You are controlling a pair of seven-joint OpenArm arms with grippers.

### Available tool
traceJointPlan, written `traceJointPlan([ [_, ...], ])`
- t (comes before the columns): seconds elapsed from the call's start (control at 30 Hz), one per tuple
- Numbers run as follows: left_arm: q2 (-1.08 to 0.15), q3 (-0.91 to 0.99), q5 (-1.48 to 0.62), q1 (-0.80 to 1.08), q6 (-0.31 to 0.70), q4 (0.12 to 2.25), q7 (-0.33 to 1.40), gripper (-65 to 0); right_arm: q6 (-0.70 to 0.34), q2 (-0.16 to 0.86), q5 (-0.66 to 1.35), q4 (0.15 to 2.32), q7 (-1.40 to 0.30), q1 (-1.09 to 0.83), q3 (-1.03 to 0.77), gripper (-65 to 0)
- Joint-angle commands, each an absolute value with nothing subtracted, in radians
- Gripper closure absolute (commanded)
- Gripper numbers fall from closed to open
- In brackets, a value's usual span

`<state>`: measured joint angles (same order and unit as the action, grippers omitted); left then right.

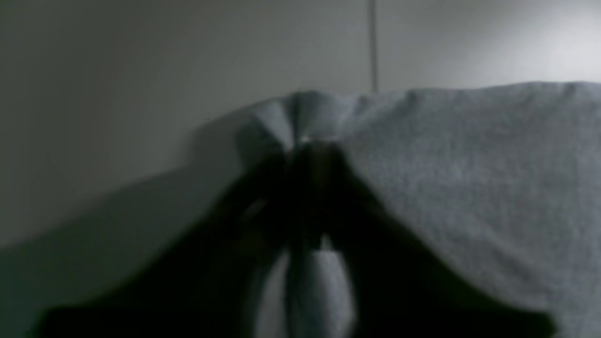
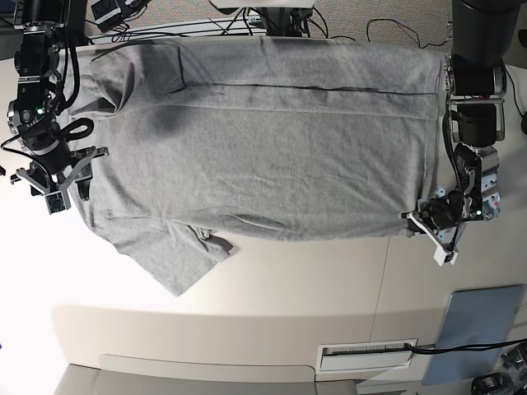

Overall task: Fold the T-shirt properly
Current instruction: 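Move both grippers to the shirt's hem corners and grasp them, then fold the hem up over the collar fold with both grippers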

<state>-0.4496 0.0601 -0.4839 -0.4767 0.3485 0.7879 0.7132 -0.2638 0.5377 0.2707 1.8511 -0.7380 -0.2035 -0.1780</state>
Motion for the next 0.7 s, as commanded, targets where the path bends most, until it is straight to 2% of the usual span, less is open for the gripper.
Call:
traceJointPlan([
  [0.0,-0.465,0.061,-0.471,-0.499,0.344,0.799,0.707,0.0,-0.259,0.559,0.268,1.842,-0.707,-0.173,-0.189,-28.0],
  [0.2,-0.466,0.061,-0.464,-0.499,0.367,0.799,0.718,0.0,-0.311,0.559,0.282,1.622,-0.731,0.041,-0.149,-28.0],
  [0.47,-0.465,0.061,-0.464,-0.498,0.367,0.799,0.734,0.0,-0.336,0.556,0.28,1.141,-0.763,0.46,0.15,-28.1],
  [0.67,-0.465,0.061,-0.464,-0.498,0.367,0.799,0.733,0.0,-0.456,0.501,0.279,0.73,-0.739,0.738,0.319,-28.1],
])
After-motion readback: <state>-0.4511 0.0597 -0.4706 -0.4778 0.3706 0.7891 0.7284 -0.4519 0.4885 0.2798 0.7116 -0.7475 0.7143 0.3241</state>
